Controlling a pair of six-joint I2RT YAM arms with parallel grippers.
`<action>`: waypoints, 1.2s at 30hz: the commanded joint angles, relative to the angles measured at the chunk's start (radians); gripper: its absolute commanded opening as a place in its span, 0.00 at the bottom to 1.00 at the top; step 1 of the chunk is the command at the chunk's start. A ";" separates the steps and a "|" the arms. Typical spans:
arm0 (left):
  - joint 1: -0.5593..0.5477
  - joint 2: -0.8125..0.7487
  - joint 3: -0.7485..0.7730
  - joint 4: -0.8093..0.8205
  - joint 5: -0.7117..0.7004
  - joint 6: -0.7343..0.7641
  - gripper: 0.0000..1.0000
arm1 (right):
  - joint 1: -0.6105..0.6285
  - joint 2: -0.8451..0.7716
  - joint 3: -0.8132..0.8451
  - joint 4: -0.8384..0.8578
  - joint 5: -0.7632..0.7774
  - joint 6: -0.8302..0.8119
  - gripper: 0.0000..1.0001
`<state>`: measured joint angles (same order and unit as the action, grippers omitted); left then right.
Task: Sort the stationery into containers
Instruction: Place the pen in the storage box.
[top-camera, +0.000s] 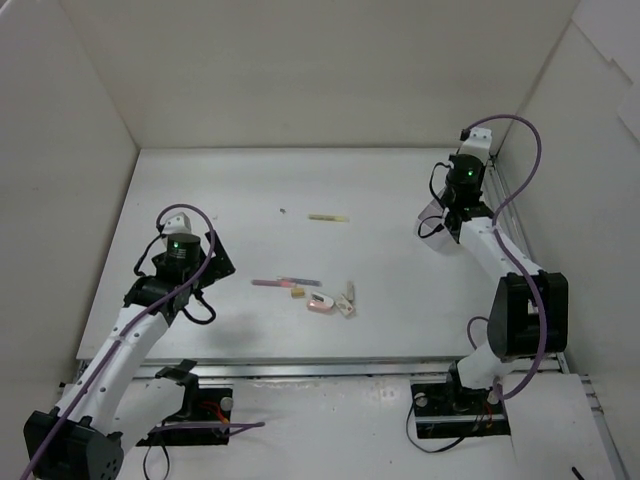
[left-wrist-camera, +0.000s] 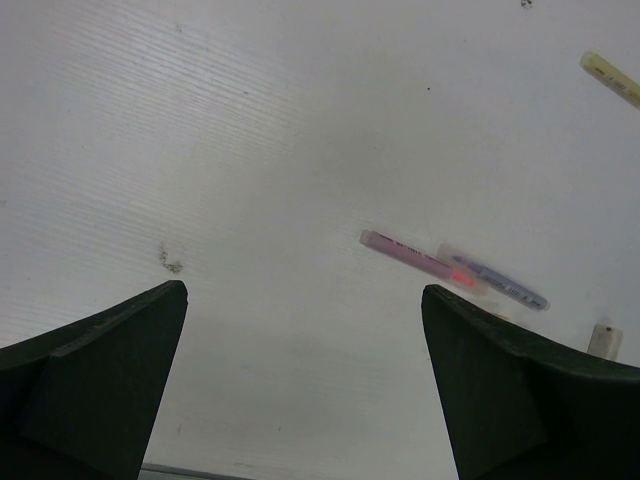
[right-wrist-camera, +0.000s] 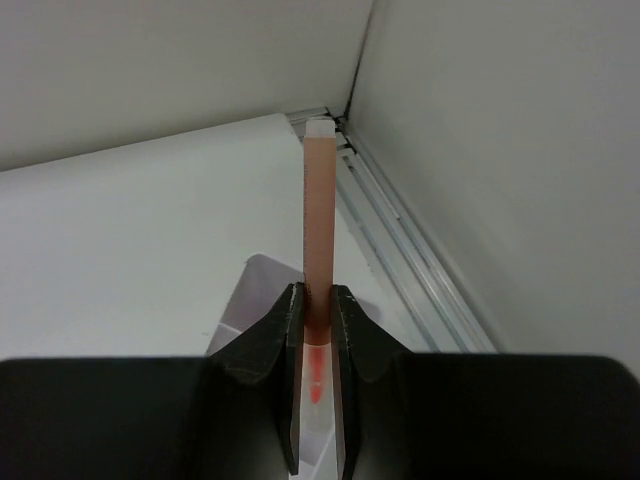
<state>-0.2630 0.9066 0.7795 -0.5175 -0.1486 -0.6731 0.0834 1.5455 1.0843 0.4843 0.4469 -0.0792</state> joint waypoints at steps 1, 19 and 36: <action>-0.005 0.018 0.052 0.031 -0.023 0.021 1.00 | -0.025 0.030 0.037 0.115 0.090 -0.025 0.00; -0.015 0.002 0.017 0.028 -0.006 -0.026 1.00 | -0.065 0.255 0.014 0.359 0.020 -0.054 0.00; -0.033 0.001 0.003 0.034 -0.017 -0.043 1.00 | 0.006 0.248 -0.067 0.690 0.199 -0.152 0.00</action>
<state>-0.2882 0.9005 0.7673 -0.5190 -0.1551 -0.6987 0.0654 1.8450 1.0149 0.9577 0.5716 -0.1795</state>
